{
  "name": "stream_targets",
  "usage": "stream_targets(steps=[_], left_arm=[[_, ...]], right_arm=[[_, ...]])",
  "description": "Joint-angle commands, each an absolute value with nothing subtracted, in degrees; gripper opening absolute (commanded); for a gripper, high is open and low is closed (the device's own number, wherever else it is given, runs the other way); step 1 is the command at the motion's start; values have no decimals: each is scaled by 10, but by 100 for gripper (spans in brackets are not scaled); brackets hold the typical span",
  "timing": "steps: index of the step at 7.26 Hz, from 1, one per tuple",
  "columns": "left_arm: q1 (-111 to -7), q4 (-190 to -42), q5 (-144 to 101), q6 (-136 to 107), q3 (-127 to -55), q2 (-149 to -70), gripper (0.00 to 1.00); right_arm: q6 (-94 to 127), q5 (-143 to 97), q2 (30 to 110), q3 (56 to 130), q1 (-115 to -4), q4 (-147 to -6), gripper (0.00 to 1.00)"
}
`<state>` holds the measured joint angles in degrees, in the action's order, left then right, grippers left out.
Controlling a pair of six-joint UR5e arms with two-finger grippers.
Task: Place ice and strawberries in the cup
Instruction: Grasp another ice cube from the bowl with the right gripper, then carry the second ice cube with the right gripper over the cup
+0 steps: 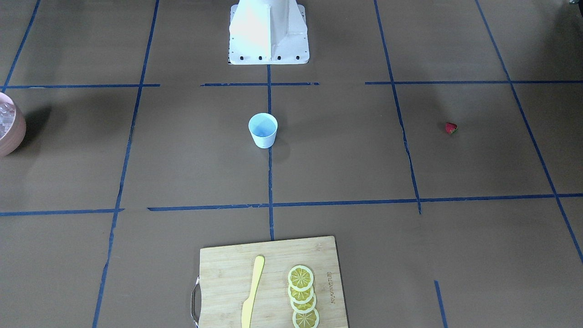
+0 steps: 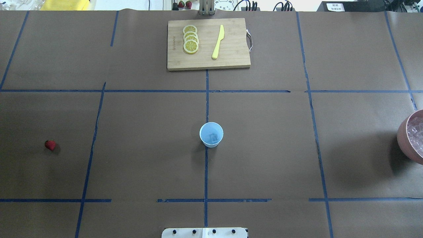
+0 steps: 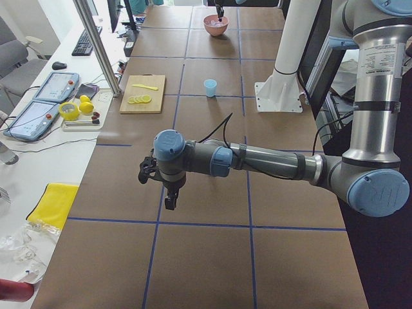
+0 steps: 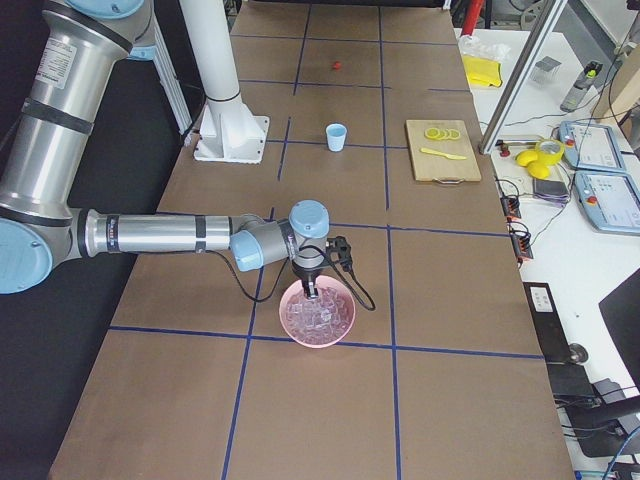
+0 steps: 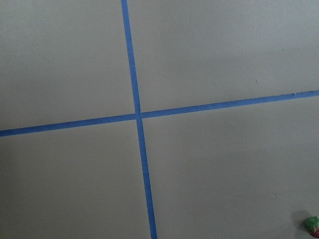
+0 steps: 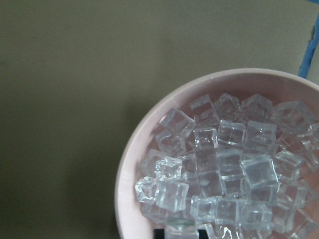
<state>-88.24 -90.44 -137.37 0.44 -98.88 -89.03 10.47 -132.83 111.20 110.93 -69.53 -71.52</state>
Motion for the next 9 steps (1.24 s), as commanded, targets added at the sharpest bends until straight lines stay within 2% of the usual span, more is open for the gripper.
stream_targets(steps=[1, 4, 6, 9], left_arm=[[-882, -904, -1374, 4, -989, -889, 100], [-882, -904, -1374, 4, -988, -889, 100], [-882, -904, -1374, 4, -988, -889, 100], [-882, -904, -1373, 4, -986, -889, 100]], right_arm=[[105, -1347, 1120, 1170, -732, -757, 0], [116, -1358, 969, 1220, -734, -958, 0], [180, -1363, 836, 1223, -709, -1076, 0], [412, -1300, 665, 1216, -533, -1137, 0]])
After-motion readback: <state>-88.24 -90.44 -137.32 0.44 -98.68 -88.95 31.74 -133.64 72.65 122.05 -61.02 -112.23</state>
